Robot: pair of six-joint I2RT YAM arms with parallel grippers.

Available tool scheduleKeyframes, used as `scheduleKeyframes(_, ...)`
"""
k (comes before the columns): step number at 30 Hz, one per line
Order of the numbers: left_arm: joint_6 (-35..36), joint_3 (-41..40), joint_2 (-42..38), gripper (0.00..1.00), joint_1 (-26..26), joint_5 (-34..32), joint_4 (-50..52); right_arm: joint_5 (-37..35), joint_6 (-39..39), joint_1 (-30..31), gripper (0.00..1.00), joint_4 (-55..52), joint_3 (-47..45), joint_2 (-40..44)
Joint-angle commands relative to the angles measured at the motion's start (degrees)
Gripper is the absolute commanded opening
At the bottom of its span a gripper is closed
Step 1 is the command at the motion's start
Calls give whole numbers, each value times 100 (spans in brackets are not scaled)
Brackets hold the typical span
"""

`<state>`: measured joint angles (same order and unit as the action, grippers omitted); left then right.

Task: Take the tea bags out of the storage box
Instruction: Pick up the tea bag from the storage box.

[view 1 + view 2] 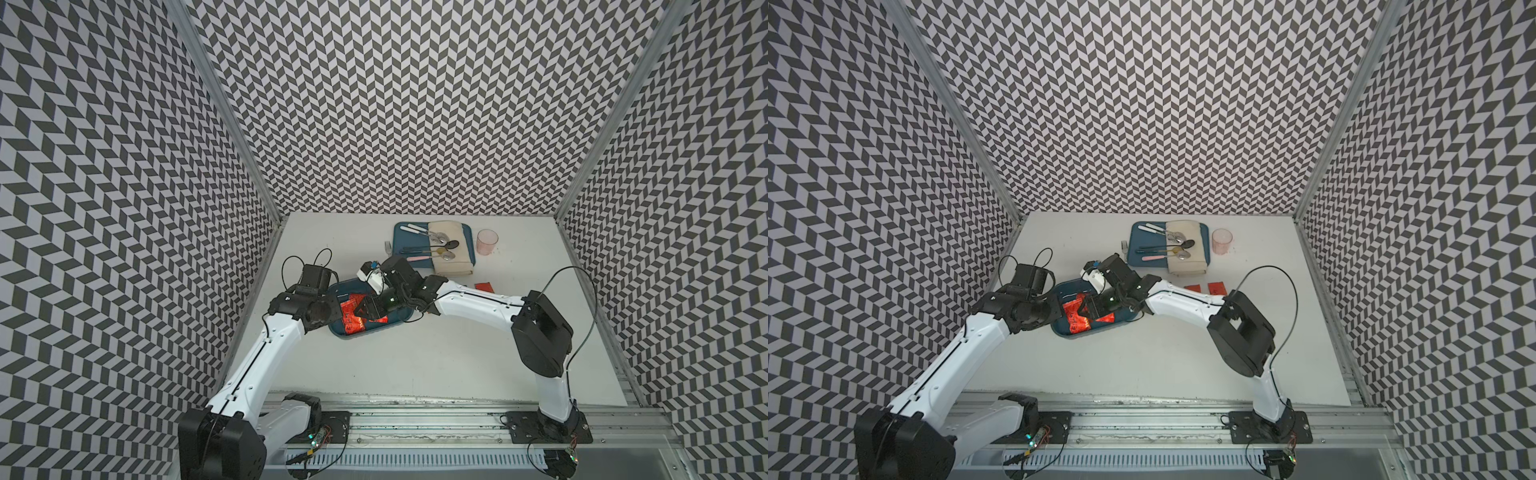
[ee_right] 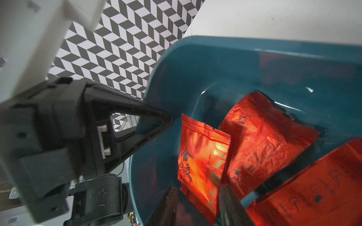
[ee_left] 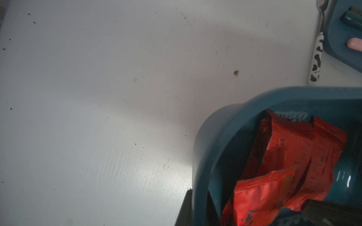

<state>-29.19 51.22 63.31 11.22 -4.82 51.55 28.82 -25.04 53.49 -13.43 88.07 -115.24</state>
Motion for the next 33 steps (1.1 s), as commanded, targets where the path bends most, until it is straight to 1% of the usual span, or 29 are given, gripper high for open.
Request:
scheduleKeyframes(1,10,2,-117,0,-6,41,-123,171,2,21,40,314,199,-192)
scheduleKeyframes(6,9,-2,-117,0,-3,42,-120,150,36,21,37,249,281,-362)
scheduleKeyframes(14,10,7,-108,0,-4,41,-120,325,-7,23,28,378,272,-438)
scheduleKeyframes(22,9,-4,-104,0,-5,38,-119,456,-35,29,13,514,289,-472)
scheduleKeyframes(28,8,-4,-99,0,-1,34,-120,478,-30,50,0,584,275,-380)
scheduleKeyframes(33,1,-5,-99,0,1,42,-126,406,-37,63,0,636,232,-288)
